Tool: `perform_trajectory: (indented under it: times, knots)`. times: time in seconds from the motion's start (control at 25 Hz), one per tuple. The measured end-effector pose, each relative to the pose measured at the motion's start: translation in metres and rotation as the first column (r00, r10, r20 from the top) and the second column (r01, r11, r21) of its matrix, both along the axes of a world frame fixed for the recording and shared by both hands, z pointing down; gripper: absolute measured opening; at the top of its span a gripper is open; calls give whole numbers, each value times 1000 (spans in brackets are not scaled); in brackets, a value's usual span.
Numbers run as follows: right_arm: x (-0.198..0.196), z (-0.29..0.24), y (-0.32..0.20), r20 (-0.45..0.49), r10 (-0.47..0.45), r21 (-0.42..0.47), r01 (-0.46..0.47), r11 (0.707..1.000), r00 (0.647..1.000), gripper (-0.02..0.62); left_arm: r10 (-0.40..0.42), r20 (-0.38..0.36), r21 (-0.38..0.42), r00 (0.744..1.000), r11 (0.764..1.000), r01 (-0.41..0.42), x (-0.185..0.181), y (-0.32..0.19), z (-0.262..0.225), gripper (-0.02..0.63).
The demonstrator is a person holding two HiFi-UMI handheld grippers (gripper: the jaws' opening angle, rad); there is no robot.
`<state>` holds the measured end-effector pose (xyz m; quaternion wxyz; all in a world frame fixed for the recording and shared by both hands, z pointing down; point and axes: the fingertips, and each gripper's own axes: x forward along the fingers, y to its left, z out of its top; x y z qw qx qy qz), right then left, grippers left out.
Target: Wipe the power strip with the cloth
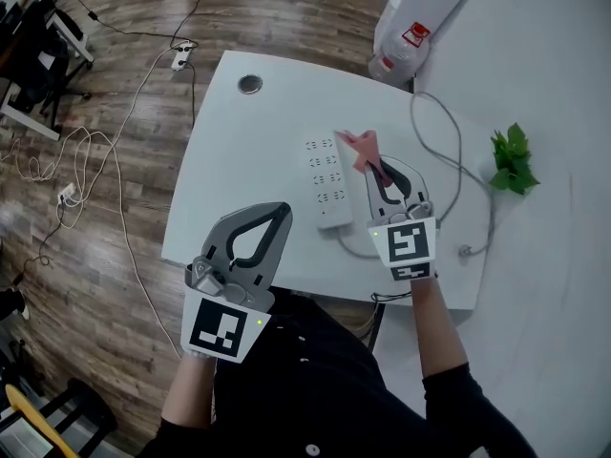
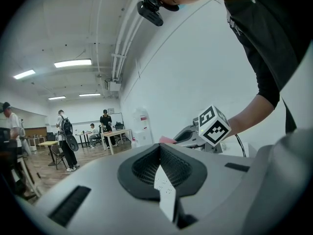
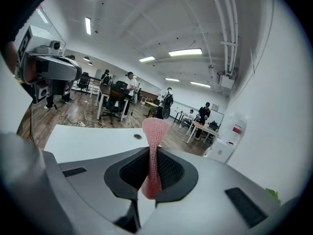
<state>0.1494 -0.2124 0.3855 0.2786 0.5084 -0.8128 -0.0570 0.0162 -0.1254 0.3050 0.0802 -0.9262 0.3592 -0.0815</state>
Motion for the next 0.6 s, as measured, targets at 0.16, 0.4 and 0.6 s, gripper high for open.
perform_trajectory:
  times: [0.16,0.4,0.6]
  knots:
    - [-3,18,-22,-26,-5,-28,4,1000,1000,51,-11,1,-6,1000,1000,11,-8,-5,3,14]
    - [2,50,-54,8,10,-107,-9,994,1000,52,-34,7,-21,999,999,34,-13,-12,9,14]
    - [-2,74,-75,-50,-12,-146,5,989,999,52,-50,7,-23,999,998,50,-21,-17,9,14]
